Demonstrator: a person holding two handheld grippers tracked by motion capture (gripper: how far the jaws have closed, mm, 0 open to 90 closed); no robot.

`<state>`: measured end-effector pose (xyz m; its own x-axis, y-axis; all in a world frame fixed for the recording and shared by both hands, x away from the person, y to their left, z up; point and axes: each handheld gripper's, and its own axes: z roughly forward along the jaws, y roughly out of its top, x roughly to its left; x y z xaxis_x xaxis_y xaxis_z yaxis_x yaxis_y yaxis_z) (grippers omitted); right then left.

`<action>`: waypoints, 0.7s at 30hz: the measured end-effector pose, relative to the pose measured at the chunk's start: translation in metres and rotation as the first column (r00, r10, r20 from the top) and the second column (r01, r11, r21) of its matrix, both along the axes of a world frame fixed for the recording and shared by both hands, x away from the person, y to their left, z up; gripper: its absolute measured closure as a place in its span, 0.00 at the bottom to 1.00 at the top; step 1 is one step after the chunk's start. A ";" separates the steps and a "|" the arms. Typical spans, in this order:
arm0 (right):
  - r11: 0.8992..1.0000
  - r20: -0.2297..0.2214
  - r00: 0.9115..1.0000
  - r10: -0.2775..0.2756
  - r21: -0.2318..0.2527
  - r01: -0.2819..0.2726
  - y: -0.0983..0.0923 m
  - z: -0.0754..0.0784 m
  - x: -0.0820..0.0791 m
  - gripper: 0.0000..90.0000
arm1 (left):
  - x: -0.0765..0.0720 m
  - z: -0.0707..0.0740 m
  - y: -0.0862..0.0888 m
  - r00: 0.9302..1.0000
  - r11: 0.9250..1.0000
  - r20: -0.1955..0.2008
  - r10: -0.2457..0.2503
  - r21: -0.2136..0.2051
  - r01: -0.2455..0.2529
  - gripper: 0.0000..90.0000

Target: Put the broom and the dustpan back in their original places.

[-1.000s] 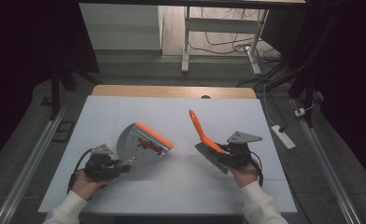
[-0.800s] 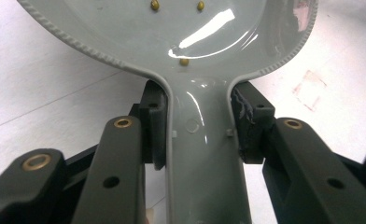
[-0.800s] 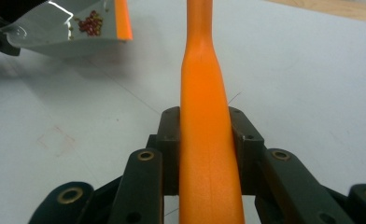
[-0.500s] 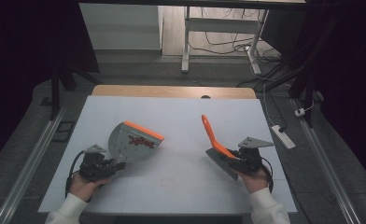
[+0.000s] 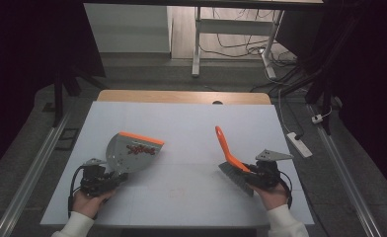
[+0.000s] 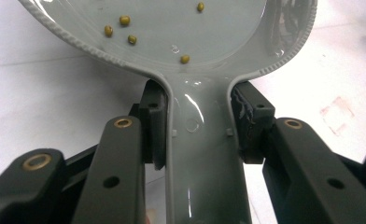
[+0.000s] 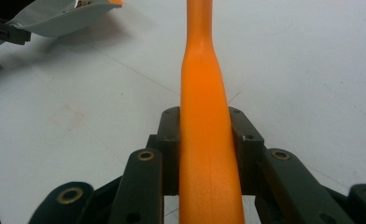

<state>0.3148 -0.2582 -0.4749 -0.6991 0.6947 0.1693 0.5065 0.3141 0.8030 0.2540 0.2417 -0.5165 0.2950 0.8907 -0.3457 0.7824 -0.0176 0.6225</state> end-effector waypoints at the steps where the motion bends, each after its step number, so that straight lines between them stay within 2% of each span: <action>1: 1.000 -0.002 1.000 0.001 0.001 -0.001 -0.001 0.000 -0.001 0.78 | 0.000 0.000 0.001 1.000 1.000 0.000 0.009 0.006 -0.009 0.68; 9: 1.000 -0.056 0.998 -0.024 0.005 0.024 -0.007 -0.004 -0.001 0.78 | 0.004 -0.006 0.002 0.997 0.997 -0.018 0.081 0.009 -0.081 0.68; 17: 0.998 -0.115 0.992 -0.058 -0.011 0.057 -0.011 -0.013 0.007 0.78 | 0.009 -0.012 0.001 0.994 0.995 -0.046 0.101 0.016 -0.100 0.68; 21: 0.997 -0.130 0.989 -0.076 -0.005 0.076 -0.016 -0.016 0.012 0.78 | 0.013 -0.015 0.001 0.993 0.995 -0.063 0.101 0.026 -0.099 0.68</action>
